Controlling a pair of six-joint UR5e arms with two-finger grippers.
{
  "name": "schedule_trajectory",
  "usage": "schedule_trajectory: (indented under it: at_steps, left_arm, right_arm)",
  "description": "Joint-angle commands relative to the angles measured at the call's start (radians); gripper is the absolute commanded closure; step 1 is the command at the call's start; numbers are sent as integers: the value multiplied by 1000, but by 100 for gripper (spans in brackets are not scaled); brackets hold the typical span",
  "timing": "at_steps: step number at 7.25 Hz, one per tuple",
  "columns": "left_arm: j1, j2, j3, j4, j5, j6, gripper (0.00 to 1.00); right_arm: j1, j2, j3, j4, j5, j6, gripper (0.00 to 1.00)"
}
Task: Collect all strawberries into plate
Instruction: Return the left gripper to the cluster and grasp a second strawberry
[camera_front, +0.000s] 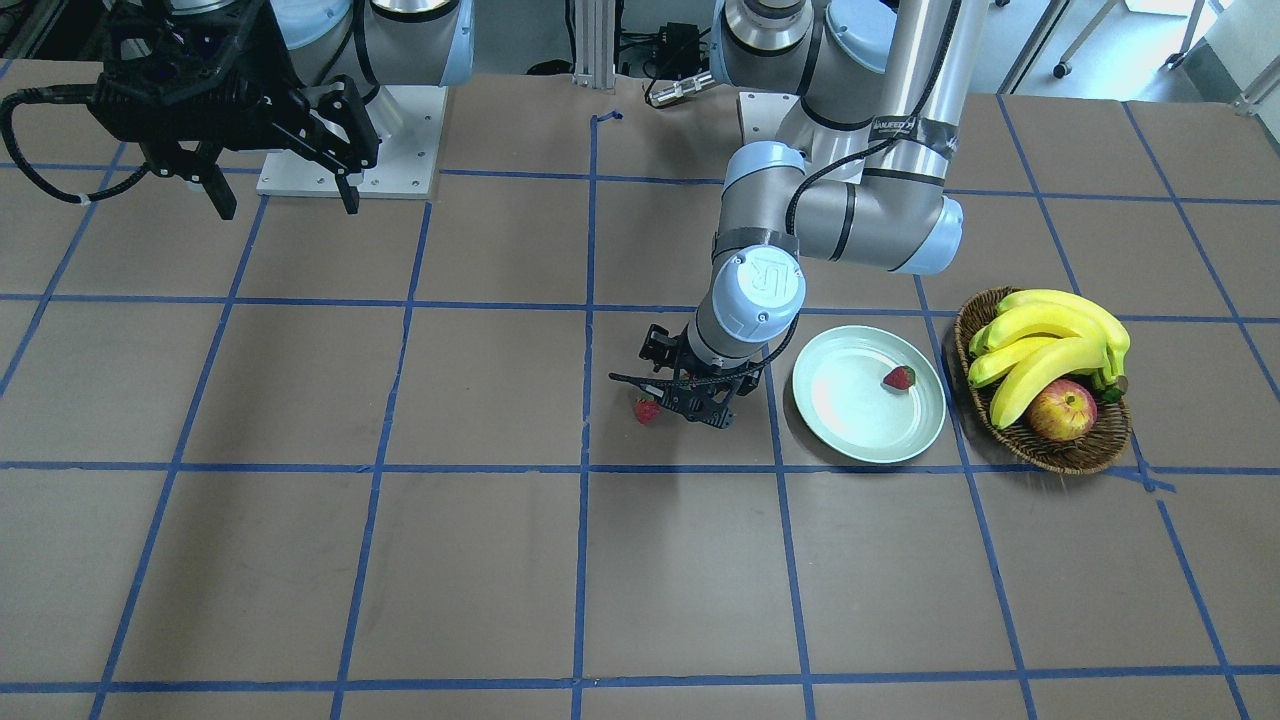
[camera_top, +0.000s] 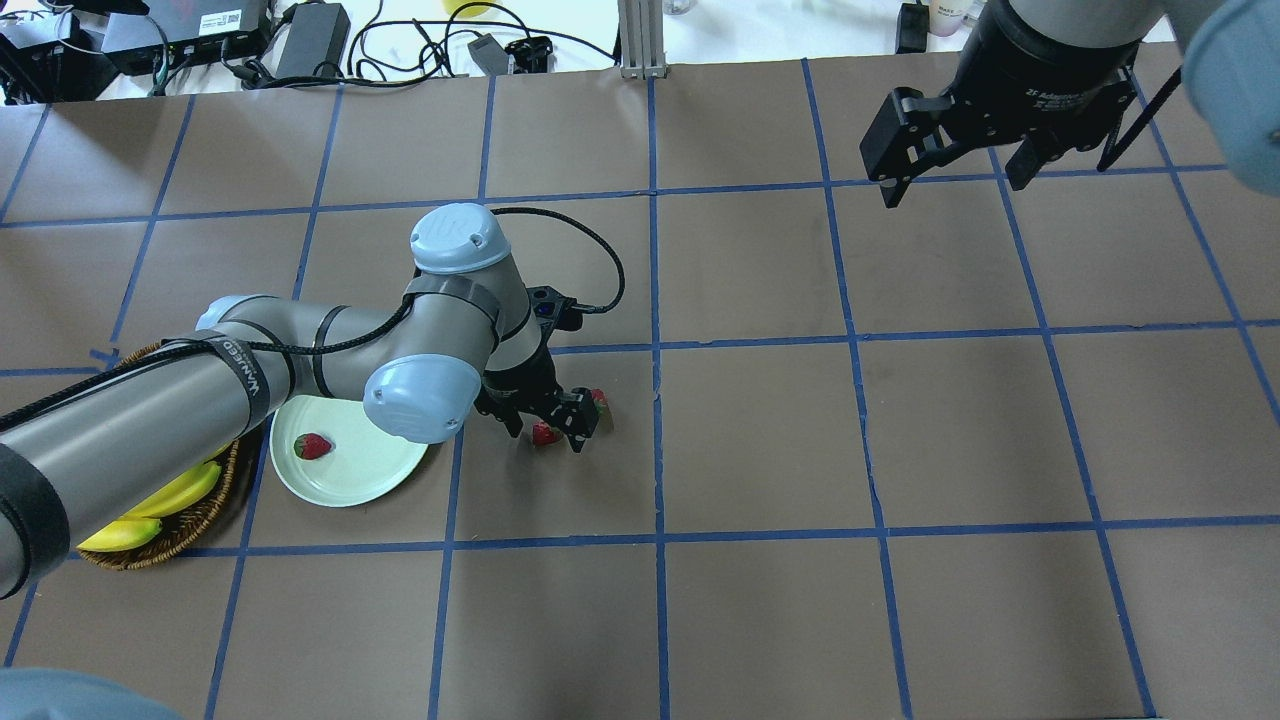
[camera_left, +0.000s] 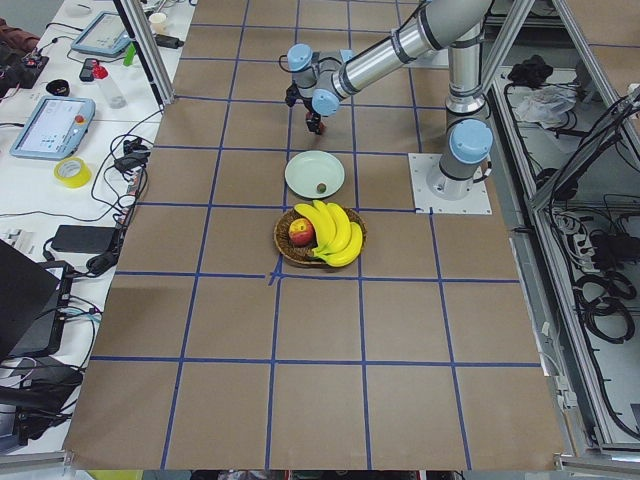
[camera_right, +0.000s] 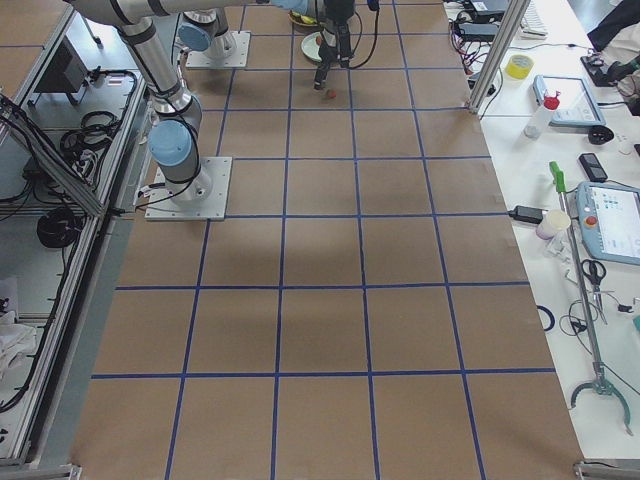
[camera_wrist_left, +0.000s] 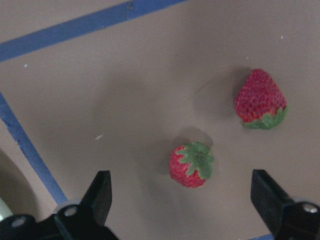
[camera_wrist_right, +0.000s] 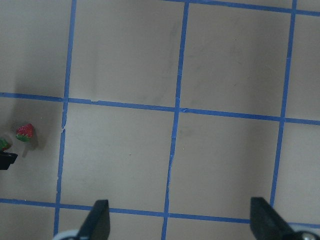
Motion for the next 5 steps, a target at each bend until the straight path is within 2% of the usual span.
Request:
schedule_trajectory:
  at_steps: [1, 5]
  left_arm:
    - [0, -3, 7, 5, -5, -1, 100]
    - [1, 10, 95, -14, 1, -14, 100]
  right_arm:
    - [0, 0, 0, 0, 0, 0, 0]
    - [2, 0, -2, 0, 0, 1, 0]
